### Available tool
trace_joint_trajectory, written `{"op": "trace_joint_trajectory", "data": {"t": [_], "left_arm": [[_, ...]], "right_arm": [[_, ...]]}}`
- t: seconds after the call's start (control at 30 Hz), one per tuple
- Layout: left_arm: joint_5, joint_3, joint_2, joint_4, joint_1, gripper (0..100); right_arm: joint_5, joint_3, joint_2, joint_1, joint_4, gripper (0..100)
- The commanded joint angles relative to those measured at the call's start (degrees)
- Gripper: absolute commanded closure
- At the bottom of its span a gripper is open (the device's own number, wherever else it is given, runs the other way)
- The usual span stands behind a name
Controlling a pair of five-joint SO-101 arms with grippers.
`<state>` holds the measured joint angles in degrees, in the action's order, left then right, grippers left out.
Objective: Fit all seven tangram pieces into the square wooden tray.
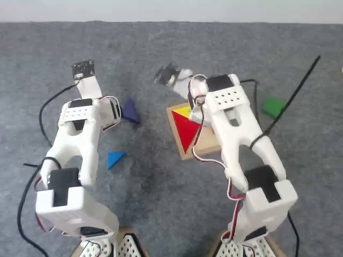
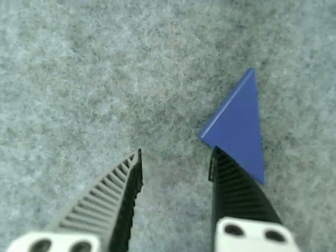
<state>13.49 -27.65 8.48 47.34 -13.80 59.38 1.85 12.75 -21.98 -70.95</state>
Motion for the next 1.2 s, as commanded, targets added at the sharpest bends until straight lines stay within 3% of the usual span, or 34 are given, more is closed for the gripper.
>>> {"op": "trace_joint_trajectory", "data": {"t": [0.0,0.27,0.53,0.77,1.0,1.07,1.17], "left_arm": [[-0.62,0.57,-2.11,-0.7,-0.35,79],[-0.62,0.31,-2.11,-0.62,-0.35,79],[-0.7,-0.13,-2.11,-0.88,-0.35,79],[-0.7,-0.04,-2.11,-0.79,-0.26,79],[-0.7,-0.04,-2.29,-0.62,-0.26,79],[-0.7,-0.04,-2.29,-0.62,-0.09,79],[-0.7,-0.04,-2.29,-0.62,-0.18,79]], "right_arm": [[27.6,4.31,1.01,-0.75,-0.92,90.9],[64.09,6.15,4.26,-2.07,-12.26,90.9],[78.95,15.56,10.68,-2.42,-13.93,89.7],[76.13,22.95,15.96,-2.33,-13.93,82.9],[63.47,23.47,16.04,-2.51,-9.71,82.9],[57.14,24.88,16.04,-2.42,-7.69,82.9],[40.62,29.1,15.08,-2.51,-7.16,82.9]]}}
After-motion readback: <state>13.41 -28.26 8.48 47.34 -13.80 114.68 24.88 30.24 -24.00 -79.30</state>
